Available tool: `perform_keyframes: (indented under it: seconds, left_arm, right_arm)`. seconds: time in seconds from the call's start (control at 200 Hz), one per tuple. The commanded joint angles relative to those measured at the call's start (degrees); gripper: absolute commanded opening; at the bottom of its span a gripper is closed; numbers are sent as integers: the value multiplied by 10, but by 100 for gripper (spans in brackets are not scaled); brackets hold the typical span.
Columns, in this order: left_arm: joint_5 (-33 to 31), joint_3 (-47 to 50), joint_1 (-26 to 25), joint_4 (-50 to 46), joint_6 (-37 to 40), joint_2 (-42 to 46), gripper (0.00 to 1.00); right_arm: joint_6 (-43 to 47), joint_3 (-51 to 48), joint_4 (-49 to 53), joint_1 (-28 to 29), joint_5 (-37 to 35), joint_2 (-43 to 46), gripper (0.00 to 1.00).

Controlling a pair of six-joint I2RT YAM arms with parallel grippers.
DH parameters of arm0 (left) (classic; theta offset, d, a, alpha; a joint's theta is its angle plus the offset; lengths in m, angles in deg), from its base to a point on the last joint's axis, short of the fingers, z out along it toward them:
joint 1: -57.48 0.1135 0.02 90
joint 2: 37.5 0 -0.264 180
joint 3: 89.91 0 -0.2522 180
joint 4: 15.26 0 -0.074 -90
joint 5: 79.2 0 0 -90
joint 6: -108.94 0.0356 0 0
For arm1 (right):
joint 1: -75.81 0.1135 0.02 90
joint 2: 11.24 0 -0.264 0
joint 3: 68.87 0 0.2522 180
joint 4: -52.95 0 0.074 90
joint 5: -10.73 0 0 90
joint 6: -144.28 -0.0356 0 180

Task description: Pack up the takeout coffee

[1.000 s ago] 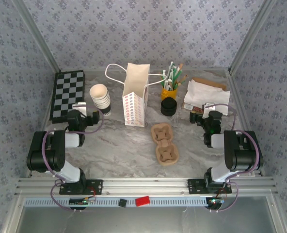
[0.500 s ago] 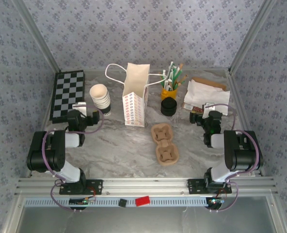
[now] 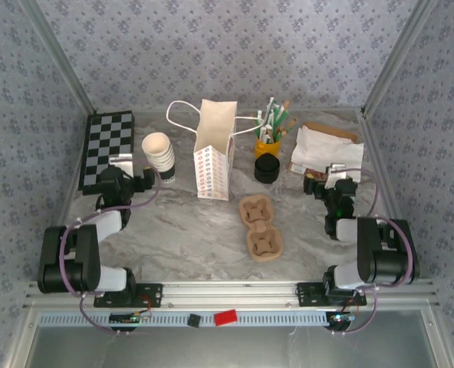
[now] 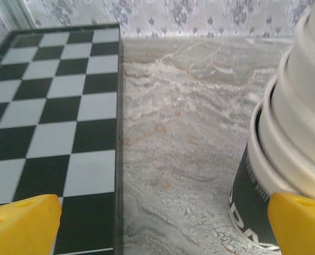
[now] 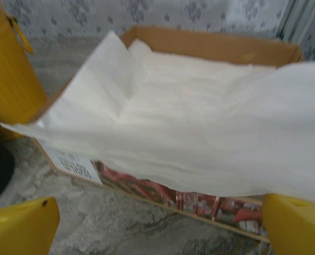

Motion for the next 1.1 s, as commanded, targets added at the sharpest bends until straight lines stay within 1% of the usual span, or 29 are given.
perform_keyframes:
  seconds: [0.0,0.06,0.145,0.195,0.26,0.305,0.345,0.385,0.425,0.46,0.49,0.53,0.595,0.62,0.685,0.85,0.905,1.025,1.094]
  left_arm:
    - [-24,9,5,-42,-10,56,100]
    - [-34,8,5,-66,-16,89,100]
    - [-47,4,5,-102,-35,125,100]
    - [-62,-3,7,-130,-48,140,100]
    - [-80,-14,10,-170,-77,159,100]
    - [-82,-17,13,-182,-97,172,100]
    - [-86,-22,15,-191,-119,181,100]
    - [-92,-32,20,-210,-161,187,100]
    - [-102,-47,28,-242,-222,192,100]
    - [-115,-69,38,-298,-288,195,100]
    - [-120,-85,45,-338,-325,197,100]
    - [-113,-94,50,-356,-355,200,100]
    - [-78,-109,58,-380,-376,206,100]
    - [-60,-118,59,-393,-372,211,100]
    - [-47,-149,60,-450,-375,222,100]
    - [7,-214,60,-549,-360,248,99]
    - [39,-245,59,-589,-352,237,96]
    - [103,-313,58,-668,-332,194,90]
    - [122,-347,50,-709,-314,170,87]
  right_arm:
    - [-16,6,38,-5,-20,52,99]
    - [-23,14,77,-5,-30,89,99]
    - [-60,35,142,-9,-41,141,99]
    - [-89,58,204,-12,-44,165,99]
    - [-157,96,303,-20,-48,196,99]
    - [-182,115,357,-23,-30,216,100]
    - [-191,119,372,-27,-22,230,100]
    - [-218,110,374,-28,-17,243,99]
    - [-245,102,379,-34,-9,254,100]
    - [-264,102,393,-41,-6,261,99]
    - [-270,107,410,-44,0,264,99]
    - [-276,124,440,-46,-6,264,99]
    - [-276,150,489,-38,15,256,99]
    - [-276,160,506,-30,18,252,99]
    - [-266,192,569,1,5,242,99]
    - [-236,280,707,123,-61,200,99]
    - [-236,310,751,159,-84,183,99]
    - [-244,360,818,221,-102,153,99]
    - [-249,381,840,249,-101,142,99]
